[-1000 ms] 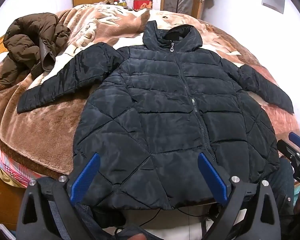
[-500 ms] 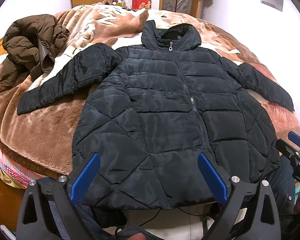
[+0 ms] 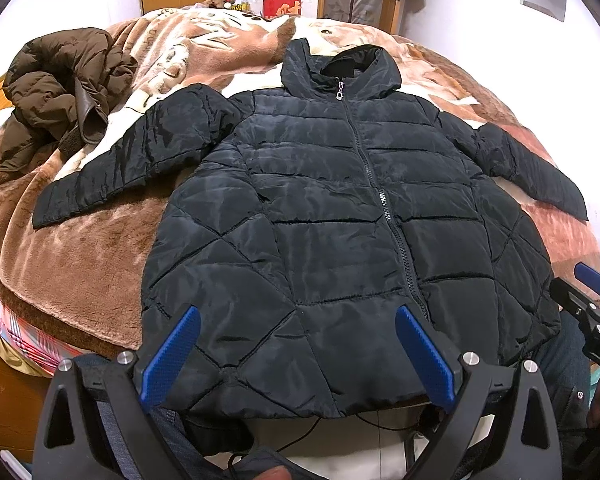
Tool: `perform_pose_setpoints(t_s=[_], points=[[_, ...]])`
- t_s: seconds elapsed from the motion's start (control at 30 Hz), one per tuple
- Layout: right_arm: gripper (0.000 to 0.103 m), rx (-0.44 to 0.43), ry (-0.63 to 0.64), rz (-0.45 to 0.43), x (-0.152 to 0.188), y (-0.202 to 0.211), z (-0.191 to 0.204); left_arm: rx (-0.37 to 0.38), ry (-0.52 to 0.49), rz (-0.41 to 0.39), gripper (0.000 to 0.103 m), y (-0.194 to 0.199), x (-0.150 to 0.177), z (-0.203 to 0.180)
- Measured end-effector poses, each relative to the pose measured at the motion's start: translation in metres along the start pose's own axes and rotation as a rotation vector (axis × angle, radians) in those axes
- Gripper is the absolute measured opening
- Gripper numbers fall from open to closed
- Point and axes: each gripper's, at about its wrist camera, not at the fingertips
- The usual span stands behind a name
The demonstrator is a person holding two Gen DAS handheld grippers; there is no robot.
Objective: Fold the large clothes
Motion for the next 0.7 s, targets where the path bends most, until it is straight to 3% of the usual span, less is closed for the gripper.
perform_pose_setpoints(t_s=[0.7], points=[[0.08,-0.001,0.001,0.002,-0.0003,-0.0004,-0.0004,0.0,0.0,0.001,0.1,-0.0001,-0.0004,0.0]])
Point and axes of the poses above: each gripper's, at about its wrist camera, not at the fingertips, and y roughly against the way its jaws point, z to its left, x to its underside, and after that the axes turned 14 degrees about x, right-handed
